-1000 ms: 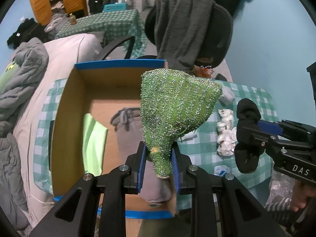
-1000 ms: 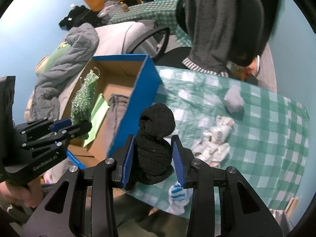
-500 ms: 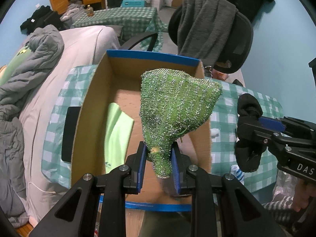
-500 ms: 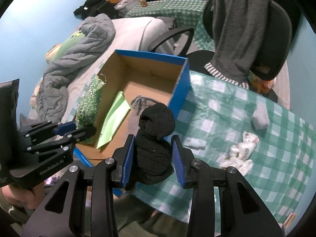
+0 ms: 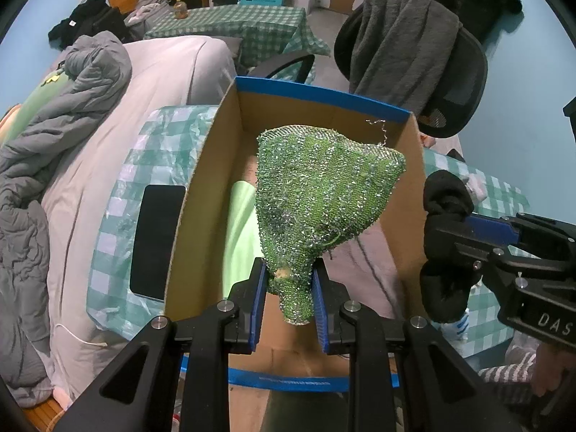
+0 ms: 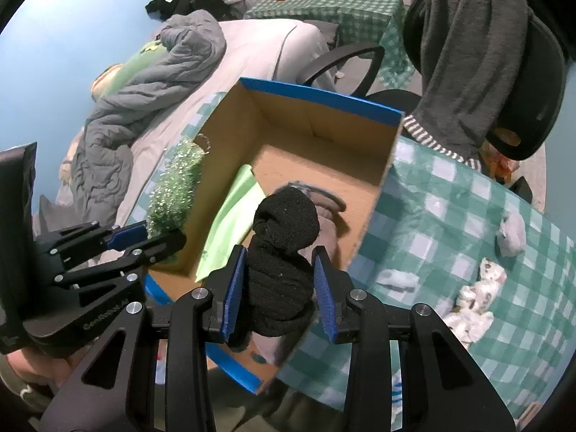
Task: Organize soft objects
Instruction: 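Lift the black sock and green glittery sock toward the box, then open both grippers to drop the green glittery sock and black sock into the box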
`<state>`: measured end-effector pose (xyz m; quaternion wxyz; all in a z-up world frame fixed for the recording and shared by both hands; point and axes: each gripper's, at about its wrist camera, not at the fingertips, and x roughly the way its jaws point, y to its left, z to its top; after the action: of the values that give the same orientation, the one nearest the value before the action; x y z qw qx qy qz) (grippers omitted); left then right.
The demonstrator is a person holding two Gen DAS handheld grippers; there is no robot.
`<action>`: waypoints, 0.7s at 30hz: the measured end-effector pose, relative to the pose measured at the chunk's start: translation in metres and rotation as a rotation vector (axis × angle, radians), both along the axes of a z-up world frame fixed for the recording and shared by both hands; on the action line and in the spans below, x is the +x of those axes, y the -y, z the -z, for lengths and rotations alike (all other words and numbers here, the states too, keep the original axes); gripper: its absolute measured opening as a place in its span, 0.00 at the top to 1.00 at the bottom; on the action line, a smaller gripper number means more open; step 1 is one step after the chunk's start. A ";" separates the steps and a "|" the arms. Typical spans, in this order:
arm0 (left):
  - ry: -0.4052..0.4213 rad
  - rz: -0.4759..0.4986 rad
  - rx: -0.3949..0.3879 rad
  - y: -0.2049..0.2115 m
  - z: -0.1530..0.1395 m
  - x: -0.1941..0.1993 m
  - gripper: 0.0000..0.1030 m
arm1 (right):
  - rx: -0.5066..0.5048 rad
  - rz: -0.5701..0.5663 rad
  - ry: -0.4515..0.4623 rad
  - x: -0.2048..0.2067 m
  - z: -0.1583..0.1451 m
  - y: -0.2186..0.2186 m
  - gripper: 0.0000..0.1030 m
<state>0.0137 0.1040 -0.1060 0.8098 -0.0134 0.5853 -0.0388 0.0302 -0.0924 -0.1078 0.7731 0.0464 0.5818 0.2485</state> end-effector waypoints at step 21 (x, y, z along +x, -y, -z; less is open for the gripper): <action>-0.073 -0.011 0.017 -0.019 0.018 0.013 0.60 | -0.003 0.014 -0.056 0.017 0.011 -0.022 0.43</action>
<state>0.0269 0.1226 -0.1243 0.7882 -0.0111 0.6146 -0.0291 0.0467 -0.0708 -0.1187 0.7584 0.0564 0.6030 0.2407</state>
